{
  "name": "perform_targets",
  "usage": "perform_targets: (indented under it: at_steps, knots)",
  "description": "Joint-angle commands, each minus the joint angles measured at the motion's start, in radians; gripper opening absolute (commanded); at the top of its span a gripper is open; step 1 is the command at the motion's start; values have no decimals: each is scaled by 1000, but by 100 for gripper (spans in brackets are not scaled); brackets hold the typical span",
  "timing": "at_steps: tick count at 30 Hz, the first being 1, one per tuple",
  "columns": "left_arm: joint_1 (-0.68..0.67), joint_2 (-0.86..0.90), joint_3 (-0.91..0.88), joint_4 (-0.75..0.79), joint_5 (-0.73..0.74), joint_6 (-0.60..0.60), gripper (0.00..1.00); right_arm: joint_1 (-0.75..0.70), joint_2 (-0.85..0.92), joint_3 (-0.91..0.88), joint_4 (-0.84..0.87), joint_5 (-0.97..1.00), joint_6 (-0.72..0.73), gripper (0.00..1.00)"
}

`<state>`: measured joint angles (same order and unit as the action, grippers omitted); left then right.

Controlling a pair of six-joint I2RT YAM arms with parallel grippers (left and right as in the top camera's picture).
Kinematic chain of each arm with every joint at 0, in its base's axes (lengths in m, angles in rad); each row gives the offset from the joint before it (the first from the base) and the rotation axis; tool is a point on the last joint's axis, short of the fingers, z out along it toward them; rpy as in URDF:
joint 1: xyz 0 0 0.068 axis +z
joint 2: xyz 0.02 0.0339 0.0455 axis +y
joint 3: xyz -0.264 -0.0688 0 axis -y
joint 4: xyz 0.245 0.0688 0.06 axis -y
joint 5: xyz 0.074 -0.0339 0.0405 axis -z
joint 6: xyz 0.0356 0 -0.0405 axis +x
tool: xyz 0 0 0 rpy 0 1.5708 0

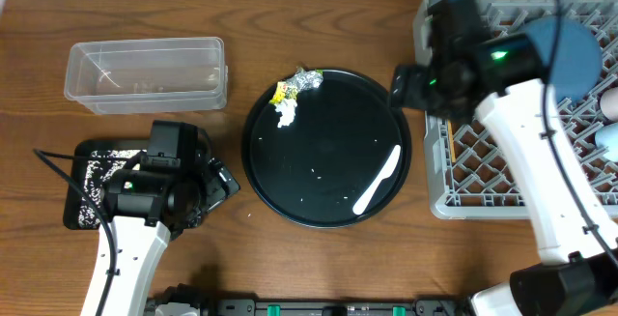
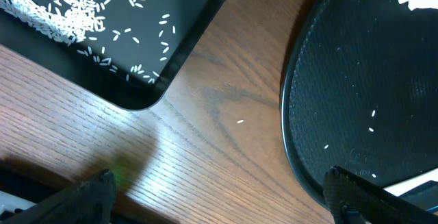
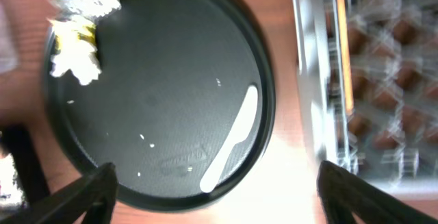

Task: Sort waste into correct bins and load items into the dishwasher rack
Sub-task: 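Carry the chopstick into the rack and release it, then reach the right gripper to the white plastic knife and grasp it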

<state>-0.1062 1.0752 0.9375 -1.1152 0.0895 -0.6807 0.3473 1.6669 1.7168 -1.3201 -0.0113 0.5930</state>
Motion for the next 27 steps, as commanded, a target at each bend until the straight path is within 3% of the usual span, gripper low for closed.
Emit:
perform_targets:
  at_steps: [1,6,8,10,18,22,27]
  knots:
    - [4,-3,16,-2,-20,-5,98,88,-4,-64,-13,181,290,86]
    - [4,-3,16,-2,-20,-5,98,187,-4,-190,30,175,452,92]
    - [4,-3,16,-2,-20,-5,98,213,-4,-248,71,139,473,99]
    - [4,-3,16,-2,-20,-5,98,238,-4,-309,130,79,472,99]
    - [4,-3,16,-2,-20,-5,98,315,-4,-502,317,23,516,99]
    - [4,-3,16,-2,-20,-5,98,330,-2,-578,357,21,618,93]
    - [4,-3,16,-2,-20,-5,98,333,21,-659,467,5,622,88]
